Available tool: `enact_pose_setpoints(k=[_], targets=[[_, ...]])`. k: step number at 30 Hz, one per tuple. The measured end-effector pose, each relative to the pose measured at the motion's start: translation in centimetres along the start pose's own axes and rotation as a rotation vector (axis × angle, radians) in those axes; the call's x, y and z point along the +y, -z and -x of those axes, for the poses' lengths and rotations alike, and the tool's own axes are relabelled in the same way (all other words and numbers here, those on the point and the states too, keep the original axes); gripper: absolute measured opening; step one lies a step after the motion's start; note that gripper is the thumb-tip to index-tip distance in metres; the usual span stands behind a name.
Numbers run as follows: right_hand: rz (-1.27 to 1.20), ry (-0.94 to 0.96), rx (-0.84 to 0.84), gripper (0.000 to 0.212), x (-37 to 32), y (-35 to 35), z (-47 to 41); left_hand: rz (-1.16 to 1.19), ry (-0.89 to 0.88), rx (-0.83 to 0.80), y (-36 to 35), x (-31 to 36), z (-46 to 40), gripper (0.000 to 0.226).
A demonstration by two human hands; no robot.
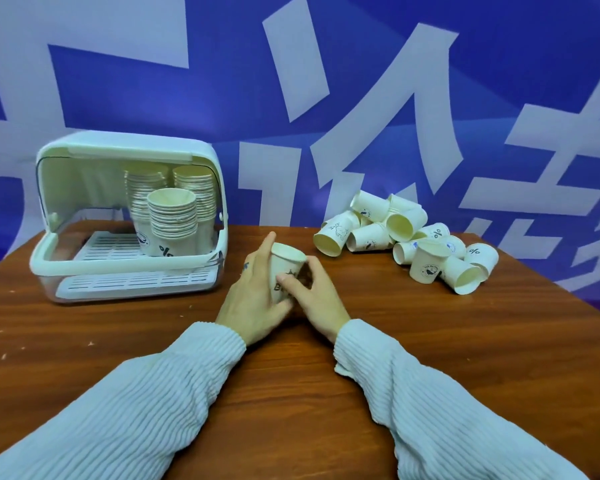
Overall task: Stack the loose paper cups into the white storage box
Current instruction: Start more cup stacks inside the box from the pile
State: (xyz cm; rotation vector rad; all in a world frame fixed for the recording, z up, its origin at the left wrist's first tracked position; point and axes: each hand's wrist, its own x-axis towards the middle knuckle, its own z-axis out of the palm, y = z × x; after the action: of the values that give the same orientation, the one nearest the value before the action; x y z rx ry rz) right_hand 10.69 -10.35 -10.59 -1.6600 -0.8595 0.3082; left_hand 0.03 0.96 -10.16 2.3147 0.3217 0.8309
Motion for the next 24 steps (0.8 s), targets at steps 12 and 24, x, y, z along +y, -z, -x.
enact_pose_setpoints(k=[12, 24], targets=[[0.832, -0.080, 0.396, 0.079, 3.1, 3.7, -7.9, -0.036, 0.034, 0.051, 0.3, 0.2, 0.1, 0.103], [0.800, 0.020, 0.495, 0.082, 3.9, 4.6, -9.8, -0.072, 0.044, 0.043, 0.6, 0.3, 0.3, 0.104]])
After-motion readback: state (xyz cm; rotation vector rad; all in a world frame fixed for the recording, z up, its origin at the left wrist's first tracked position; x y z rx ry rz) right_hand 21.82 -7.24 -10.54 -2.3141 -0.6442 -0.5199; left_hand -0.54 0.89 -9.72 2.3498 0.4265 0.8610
